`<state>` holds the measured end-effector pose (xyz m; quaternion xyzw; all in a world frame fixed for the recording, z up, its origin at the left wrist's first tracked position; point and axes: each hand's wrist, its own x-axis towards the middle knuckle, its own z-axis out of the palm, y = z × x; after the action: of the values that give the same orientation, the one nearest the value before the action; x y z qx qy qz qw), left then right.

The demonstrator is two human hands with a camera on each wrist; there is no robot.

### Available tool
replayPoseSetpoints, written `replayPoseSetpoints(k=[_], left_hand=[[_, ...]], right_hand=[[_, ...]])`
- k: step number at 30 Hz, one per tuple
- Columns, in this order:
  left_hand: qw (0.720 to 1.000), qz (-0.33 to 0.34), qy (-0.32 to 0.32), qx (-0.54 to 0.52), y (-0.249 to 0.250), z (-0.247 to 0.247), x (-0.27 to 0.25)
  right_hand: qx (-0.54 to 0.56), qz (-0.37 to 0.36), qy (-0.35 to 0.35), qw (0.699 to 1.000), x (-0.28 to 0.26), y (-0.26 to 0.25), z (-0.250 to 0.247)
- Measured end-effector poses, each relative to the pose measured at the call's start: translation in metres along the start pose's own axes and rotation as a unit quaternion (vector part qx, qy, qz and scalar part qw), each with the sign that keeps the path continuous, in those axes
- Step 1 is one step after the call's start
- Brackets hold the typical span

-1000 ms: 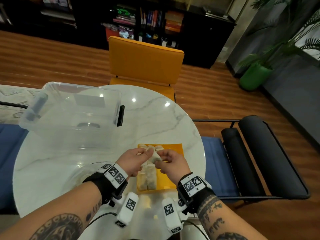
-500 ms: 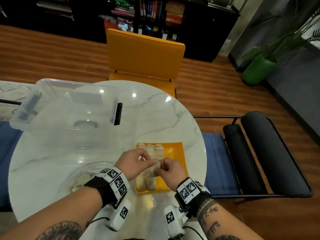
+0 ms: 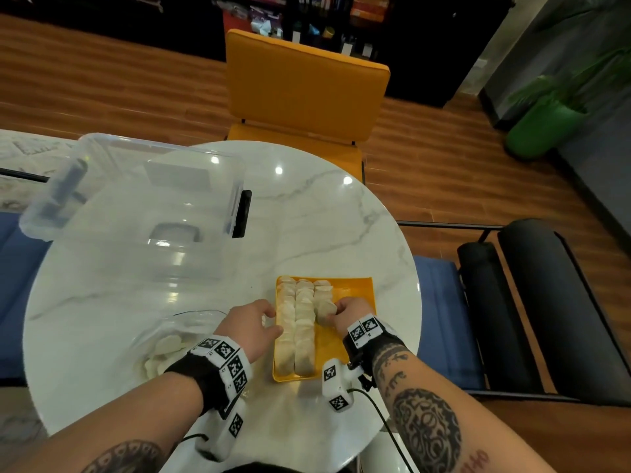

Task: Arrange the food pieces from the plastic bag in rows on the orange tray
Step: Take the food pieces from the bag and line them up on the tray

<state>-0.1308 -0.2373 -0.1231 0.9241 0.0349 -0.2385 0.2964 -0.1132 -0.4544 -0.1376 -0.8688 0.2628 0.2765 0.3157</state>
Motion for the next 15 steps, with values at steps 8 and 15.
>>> replayPoseSetpoints(k=[8, 15], left_hand=[[1.000, -0.006, -0.002, -0.002, 0.001, -0.003, 0.000], [1.000, -0.006, 0.003, -0.011, -0.002, -0.003, 0.001]], right_hand=[[-0.041, 0.006, 0.002, 0.999, 0.008, -0.012, -0.003], [-0.051, 0.009, 0.016, 0.999, 0.006, -0.014, -0.007]])
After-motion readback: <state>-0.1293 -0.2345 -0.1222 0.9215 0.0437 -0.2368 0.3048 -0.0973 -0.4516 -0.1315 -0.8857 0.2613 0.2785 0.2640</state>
